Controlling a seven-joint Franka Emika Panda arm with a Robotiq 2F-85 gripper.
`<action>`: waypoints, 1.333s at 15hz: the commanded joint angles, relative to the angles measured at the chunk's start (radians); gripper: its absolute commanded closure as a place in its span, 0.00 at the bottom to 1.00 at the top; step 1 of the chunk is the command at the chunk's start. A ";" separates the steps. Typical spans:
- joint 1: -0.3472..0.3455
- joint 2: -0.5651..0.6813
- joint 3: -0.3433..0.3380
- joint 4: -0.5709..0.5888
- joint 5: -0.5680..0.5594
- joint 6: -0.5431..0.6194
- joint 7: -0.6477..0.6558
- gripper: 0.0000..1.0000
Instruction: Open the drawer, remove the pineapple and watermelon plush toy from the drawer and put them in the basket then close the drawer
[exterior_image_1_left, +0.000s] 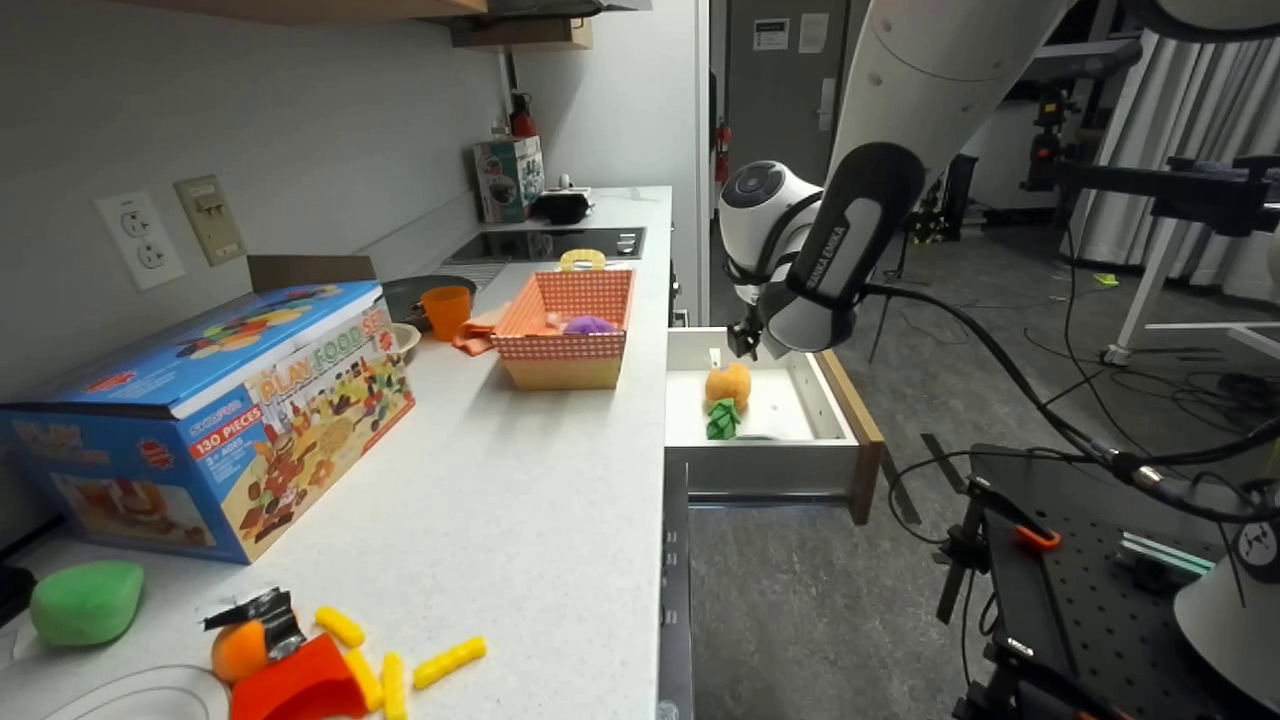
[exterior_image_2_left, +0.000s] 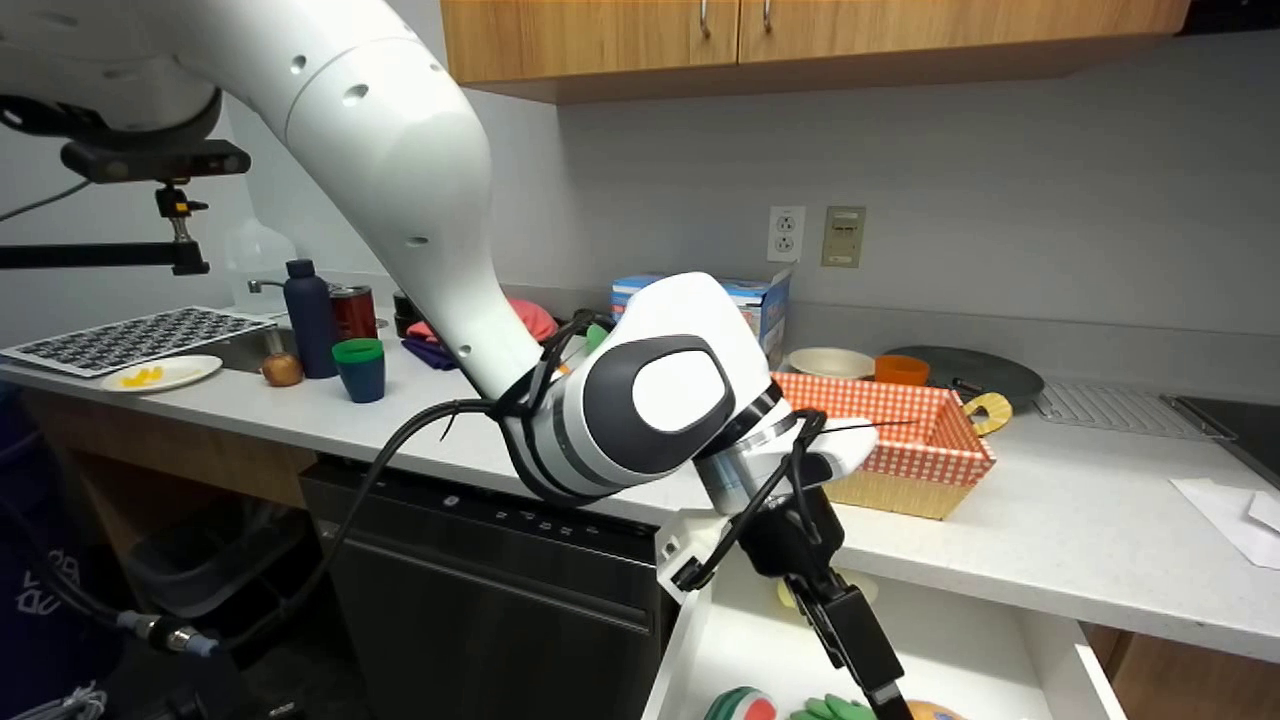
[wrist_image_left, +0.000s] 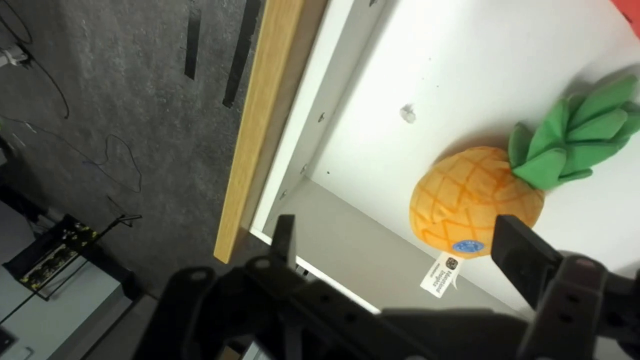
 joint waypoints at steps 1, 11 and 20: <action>-0.189 -0.096 0.149 0.109 0.016 -0.091 -0.150 0.00; -0.736 -0.062 0.634 0.412 0.059 -0.334 -0.399 0.00; -0.805 0.051 0.692 0.493 0.028 -0.321 -0.319 0.00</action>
